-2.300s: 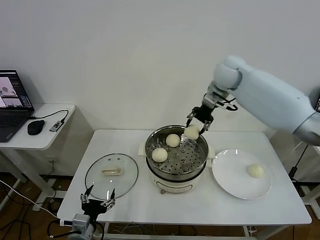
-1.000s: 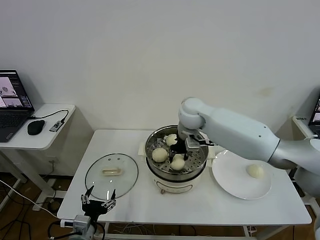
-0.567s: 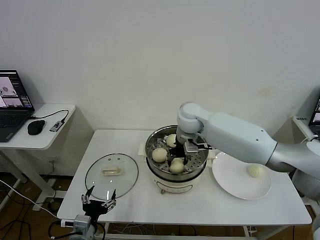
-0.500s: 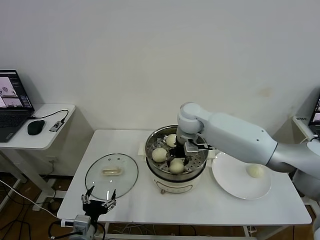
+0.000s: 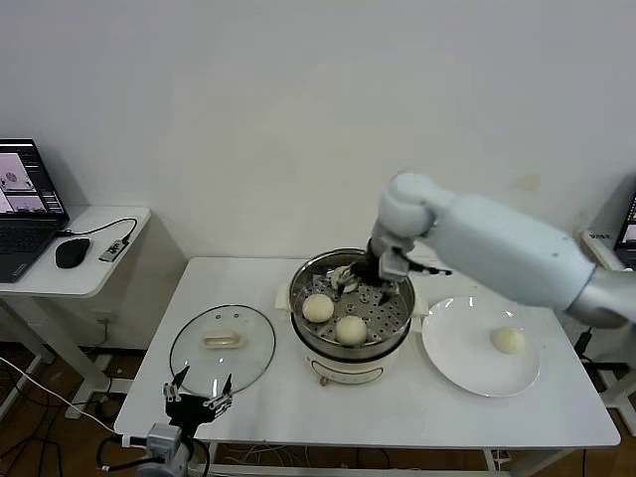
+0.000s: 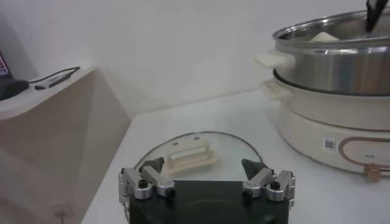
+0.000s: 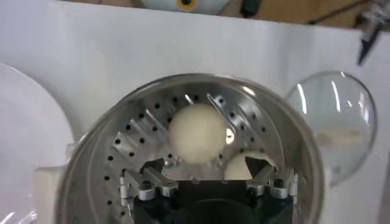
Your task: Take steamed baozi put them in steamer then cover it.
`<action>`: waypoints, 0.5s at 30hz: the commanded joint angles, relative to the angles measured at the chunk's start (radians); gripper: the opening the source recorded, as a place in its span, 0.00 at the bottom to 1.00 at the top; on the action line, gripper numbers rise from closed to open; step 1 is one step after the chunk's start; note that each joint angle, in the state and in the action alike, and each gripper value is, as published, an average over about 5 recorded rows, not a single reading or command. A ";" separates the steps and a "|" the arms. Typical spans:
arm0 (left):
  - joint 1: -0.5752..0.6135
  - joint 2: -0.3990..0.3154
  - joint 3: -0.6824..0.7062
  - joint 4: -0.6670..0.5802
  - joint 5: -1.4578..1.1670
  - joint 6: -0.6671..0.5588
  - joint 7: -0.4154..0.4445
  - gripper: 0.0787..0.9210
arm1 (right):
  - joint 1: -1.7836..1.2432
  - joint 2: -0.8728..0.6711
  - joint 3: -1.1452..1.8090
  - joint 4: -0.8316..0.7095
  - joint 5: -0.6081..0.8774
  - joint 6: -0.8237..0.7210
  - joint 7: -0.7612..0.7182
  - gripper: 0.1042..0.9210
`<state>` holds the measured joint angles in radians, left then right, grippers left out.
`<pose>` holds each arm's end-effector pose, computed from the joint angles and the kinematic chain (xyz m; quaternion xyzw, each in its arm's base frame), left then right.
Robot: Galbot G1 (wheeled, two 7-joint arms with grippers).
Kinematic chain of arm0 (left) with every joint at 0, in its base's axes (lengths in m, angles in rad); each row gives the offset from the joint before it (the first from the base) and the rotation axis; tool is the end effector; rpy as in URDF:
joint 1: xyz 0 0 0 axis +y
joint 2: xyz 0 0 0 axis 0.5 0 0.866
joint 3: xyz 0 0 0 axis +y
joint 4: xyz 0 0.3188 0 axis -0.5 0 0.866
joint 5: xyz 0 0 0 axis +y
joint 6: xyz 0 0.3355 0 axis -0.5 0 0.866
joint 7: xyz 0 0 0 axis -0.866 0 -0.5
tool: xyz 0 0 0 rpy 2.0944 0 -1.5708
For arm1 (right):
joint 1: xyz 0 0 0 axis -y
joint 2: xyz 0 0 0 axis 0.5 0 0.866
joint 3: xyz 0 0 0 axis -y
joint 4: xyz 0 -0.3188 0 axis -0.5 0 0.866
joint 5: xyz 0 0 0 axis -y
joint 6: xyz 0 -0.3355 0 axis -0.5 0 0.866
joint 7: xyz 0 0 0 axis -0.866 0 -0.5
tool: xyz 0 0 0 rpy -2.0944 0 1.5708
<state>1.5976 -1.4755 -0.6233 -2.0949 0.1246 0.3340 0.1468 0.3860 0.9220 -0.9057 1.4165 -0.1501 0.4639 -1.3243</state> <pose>0.1692 0.0431 -0.2769 -0.0329 -0.9760 -0.1103 0.1851 0.4952 0.0377 -0.0214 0.6575 -0.2100 0.7230 0.0299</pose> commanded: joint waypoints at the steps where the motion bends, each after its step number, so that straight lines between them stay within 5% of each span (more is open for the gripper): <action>1: -0.006 0.007 0.005 -0.003 -0.005 0.002 0.002 0.88 | 0.088 -0.240 -0.016 0.006 0.244 -0.490 0.007 0.88; 6: -0.009 0.015 0.012 -0.010 -0.007 0.007 0.005 0.88 | 0.022 -0.372 0.039 -0.039 0.234 -0.698 -0.017 0.88; 15: -0.001 0.024 0.014 0.000 -0.006 0.011 0.009 0.88 | -0.250 -0.437 0.278 -0.118 0.015 -0.724 -0.024 0.88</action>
<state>1.5965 -1.4537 -0.6092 -2.0966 0.1185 0.3439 0.1551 0.3014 0.6103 -0.7862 1.3507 -0.0544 -0.0812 -1.3436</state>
